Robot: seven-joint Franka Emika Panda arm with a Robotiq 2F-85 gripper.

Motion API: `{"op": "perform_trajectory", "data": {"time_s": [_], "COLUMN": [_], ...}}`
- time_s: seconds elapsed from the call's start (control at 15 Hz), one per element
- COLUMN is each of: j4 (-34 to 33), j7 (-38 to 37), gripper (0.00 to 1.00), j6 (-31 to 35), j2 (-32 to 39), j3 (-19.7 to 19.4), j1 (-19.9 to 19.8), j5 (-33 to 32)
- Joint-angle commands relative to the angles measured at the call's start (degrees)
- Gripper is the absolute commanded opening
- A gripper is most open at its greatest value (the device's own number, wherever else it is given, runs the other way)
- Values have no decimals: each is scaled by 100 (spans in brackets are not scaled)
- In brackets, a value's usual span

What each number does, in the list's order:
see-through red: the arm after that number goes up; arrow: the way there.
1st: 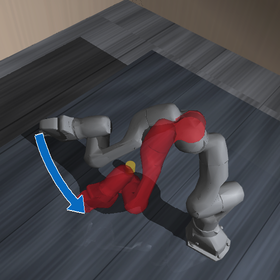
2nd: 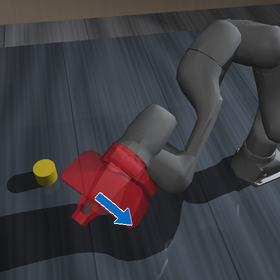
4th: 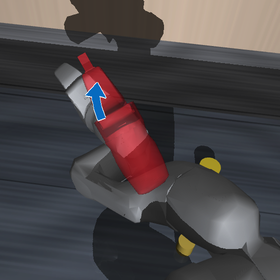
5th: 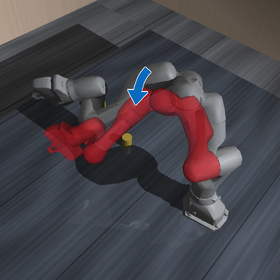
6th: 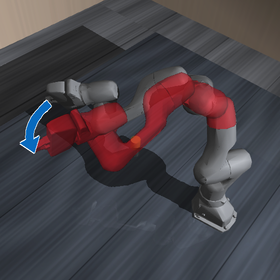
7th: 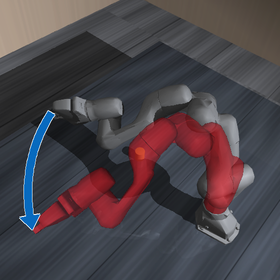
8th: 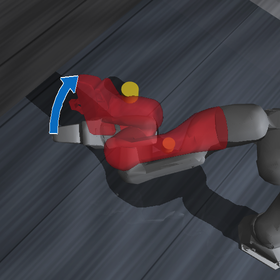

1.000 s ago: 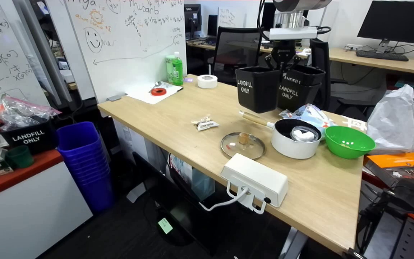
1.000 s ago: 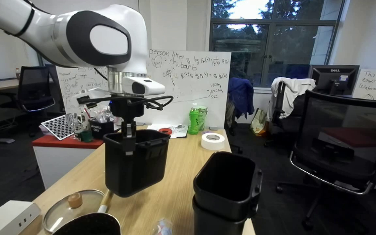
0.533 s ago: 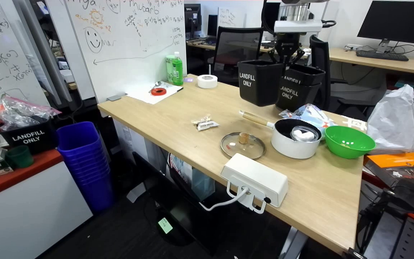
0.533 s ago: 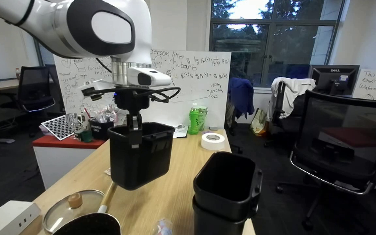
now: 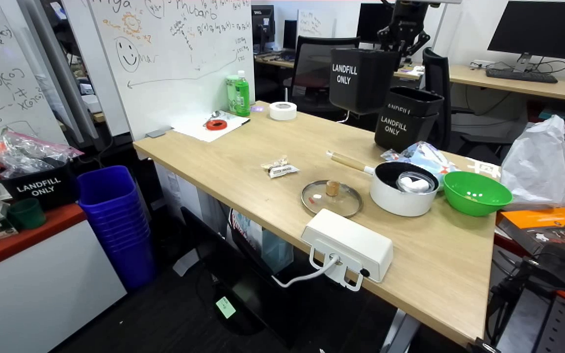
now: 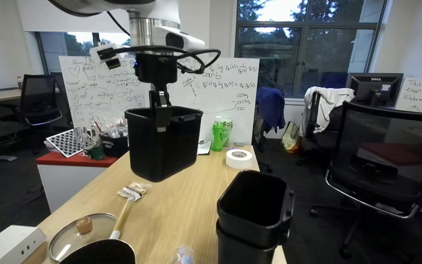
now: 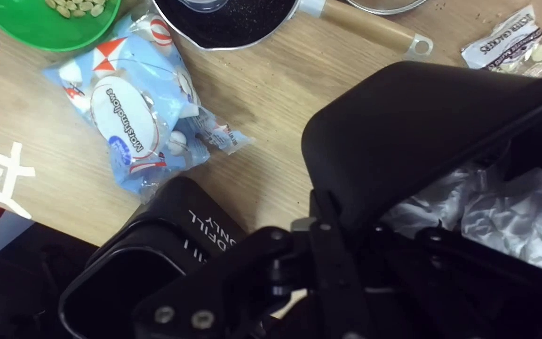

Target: Stack the lone bin with the rest of the bins

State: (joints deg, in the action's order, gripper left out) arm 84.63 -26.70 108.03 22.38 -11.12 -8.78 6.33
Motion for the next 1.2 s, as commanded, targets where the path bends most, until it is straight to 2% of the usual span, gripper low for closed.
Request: {"op": "perform_trajectory", "data": {"time_s": [0.0,0.47,1.13], "j4": [-448,-749,-874], "j7": [-52,-32,516], "gripper": [1,1,1], "j6": [-520,-461,-604], "j2": [152,187,110], "j3": [-84,-206,-214], "j1": [-55,-343,-799], "j5": [-187,-47,206]}}
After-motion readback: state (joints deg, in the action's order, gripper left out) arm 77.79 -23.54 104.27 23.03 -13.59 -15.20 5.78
